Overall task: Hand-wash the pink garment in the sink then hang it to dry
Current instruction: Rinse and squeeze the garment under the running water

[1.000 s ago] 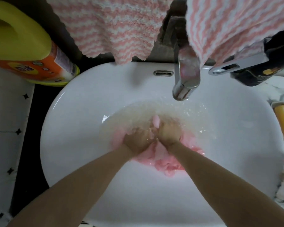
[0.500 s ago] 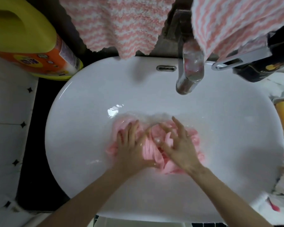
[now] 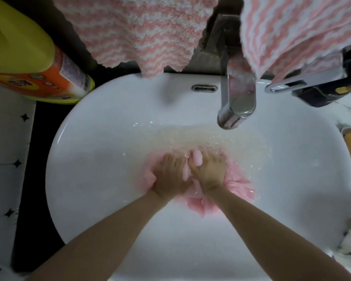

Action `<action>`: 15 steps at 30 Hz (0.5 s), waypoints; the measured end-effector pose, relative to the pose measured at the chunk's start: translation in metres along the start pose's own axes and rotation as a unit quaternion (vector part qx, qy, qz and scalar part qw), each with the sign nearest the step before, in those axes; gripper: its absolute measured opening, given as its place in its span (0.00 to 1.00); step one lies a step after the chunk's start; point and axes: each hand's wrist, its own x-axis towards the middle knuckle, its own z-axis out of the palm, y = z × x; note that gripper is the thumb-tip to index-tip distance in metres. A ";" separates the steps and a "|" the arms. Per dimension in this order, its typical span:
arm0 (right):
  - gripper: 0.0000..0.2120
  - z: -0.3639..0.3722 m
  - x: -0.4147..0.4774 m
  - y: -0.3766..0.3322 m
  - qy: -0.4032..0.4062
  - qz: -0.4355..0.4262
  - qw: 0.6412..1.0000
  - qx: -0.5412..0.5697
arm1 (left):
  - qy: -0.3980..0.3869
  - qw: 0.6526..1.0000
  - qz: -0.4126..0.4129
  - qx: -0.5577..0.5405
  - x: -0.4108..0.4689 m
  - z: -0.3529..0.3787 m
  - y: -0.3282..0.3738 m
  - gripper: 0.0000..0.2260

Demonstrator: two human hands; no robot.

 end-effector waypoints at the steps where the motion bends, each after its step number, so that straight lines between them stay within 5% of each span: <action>1: 0.20 0.002 0.005 0.001 0.013 -0.007 1.000 0.002 | -0.015 1.000 0.007 -0.003 0.004 0.004 -0.004 0.18; 5: 0.18 0.002 0.018 -0.003 0.012 0.018 1.000 0.010 | -0.143 0.988 0.034 -0.054 0.026 0.003 -0.015 0.15; 9: 0.20 -0.018 0.030 -0.015 -0.043 0.151 0.985 0.075 | -0.301 0.940 -0.101 -0.124 0.054 -0.032 -0.012 0.19; 11: 0.16 -0.037 0.032 -0.013 -0.097 0.253 0.934 0.232 | -0.305 0.885 -0.200 -0.288 0.057 -0.054 -0.015 0.27; 13: 0.03 -0.066 0.024 -0.005 -0.136 0.260 0.881 0.371 | -0.287 0.812 -0.278 -0.426 0.051 -0.079 -0.014 0.36; 15: 0.08 -0.091 0.009 0.000 -0.199 0.225 0.867 0.398 | -0.267 0.824 -0.313 -0.389 0.034 -0.092 -0.006 0.34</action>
